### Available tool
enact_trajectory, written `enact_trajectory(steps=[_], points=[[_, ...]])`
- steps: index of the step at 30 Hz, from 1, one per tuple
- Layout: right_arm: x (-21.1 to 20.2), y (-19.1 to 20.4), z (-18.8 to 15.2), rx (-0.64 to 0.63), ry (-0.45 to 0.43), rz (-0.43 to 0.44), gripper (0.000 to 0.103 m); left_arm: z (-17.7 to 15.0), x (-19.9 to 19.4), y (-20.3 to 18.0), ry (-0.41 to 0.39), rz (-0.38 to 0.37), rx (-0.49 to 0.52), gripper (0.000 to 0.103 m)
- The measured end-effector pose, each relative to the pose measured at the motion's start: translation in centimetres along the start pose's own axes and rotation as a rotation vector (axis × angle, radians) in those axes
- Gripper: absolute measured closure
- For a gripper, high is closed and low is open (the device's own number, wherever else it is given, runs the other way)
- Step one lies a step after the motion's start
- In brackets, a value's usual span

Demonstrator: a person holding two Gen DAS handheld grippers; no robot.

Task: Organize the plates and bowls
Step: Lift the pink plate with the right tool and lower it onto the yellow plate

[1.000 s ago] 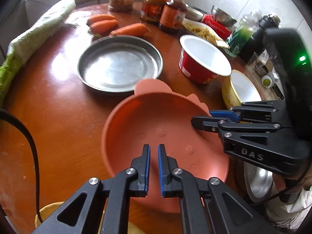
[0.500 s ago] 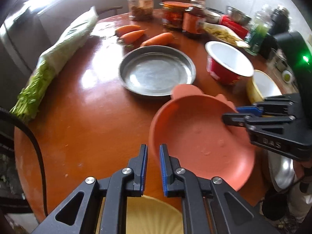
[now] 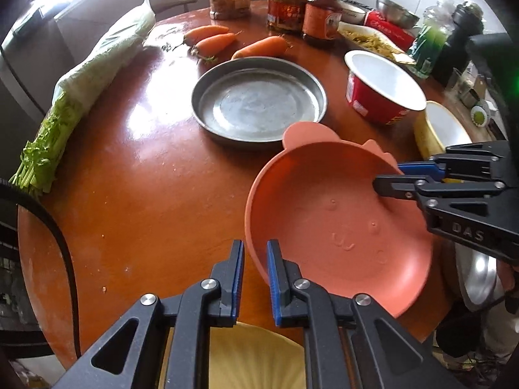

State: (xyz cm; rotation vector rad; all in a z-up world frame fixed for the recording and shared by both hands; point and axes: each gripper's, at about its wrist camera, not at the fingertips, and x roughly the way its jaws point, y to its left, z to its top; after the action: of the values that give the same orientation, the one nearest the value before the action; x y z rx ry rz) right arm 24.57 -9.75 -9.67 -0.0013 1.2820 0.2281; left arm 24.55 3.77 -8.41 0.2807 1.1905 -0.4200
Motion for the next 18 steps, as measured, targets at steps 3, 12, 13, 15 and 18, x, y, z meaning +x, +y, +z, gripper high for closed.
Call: enact_trajectory(steps=[3,12,13,15,18], points=[[0.2,0.1,0.0,-0.007,0.005,-0.002,0.084,0.1,-0.1,0.8,-0.004,-0.028,-0.041,0.088],[0.3,0.3,0.2,-0.017,0.008,-0.004,0.084,0.1,-0.2,1.9,-0.002,-0.081,-0.084,0.087],[0.3,0.3,0.2,-0.018,0.008,-0.003,0.084,0.0,0.1,1.7,0.012,-0.106,-0.084,0.087],[0.4,0.3,0.2,-0.020,0.010,-0.003,0.083,0.2,0.5,1.5,0.025,-0.121,-0.086,0.085],[0.4,0.4,0.3,-0.022,0.015,-0.011,0.083,0.4,1.1,1.3,0.037,-0.123,-0.090,0.084]])
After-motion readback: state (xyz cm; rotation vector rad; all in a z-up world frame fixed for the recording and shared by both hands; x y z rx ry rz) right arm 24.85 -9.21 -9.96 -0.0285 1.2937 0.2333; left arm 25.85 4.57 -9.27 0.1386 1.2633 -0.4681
